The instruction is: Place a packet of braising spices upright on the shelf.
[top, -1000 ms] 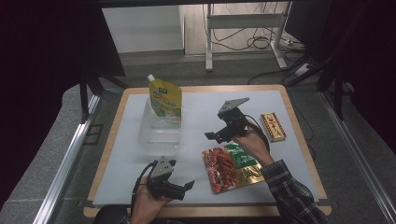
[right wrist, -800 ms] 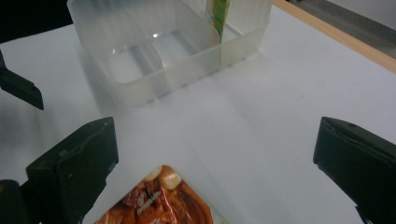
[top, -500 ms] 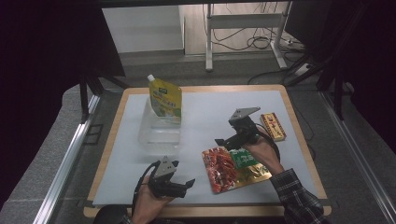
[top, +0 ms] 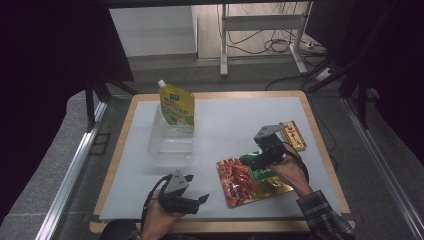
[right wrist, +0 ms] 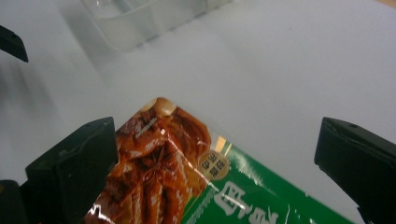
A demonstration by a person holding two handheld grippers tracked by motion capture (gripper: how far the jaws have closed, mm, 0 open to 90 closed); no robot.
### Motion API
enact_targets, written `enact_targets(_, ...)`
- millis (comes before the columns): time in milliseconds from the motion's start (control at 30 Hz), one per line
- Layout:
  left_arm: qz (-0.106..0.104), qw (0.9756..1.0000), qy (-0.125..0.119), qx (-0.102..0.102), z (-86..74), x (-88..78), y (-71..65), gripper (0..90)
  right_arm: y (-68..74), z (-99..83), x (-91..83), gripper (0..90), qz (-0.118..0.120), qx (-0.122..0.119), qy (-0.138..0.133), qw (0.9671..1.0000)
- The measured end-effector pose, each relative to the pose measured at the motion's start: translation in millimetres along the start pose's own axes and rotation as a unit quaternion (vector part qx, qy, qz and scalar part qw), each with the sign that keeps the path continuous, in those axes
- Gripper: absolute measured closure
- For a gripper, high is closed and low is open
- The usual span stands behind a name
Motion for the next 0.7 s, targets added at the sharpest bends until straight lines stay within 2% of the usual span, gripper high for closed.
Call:
enact_targets(100,-0.005,1.0000,0.002,0.006,0.3,1.2,-2.2,21.6,1.2,-7.3,-4.1,0.0,-0.001,0.001,0.005,1.0000)
enact_targets(233,-0.008,0.9999,0.001,0.007,1.5,2.0,-3.4,25.8,2.5,-13.8,-13.4,0.0,-0.005,0.005,-0.006,1.0000)
enact_targets(700,-0.028,0.9996,-0.007,-0.002,10.0,9.7,-0.8,51.1,12.8,-42.6,-42.5,0.0,-0.025,0.004,-0.029,0.9993)
Point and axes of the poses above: each handheld gripper's, and its own axes: x roughly forward along the jaws, z roughly out of its top, y roughly to its left, the point moved 1 cm from there along x, roughly forward along the jaws, and after that the axes turned 7 degrees about z, right-handed, at the moved point
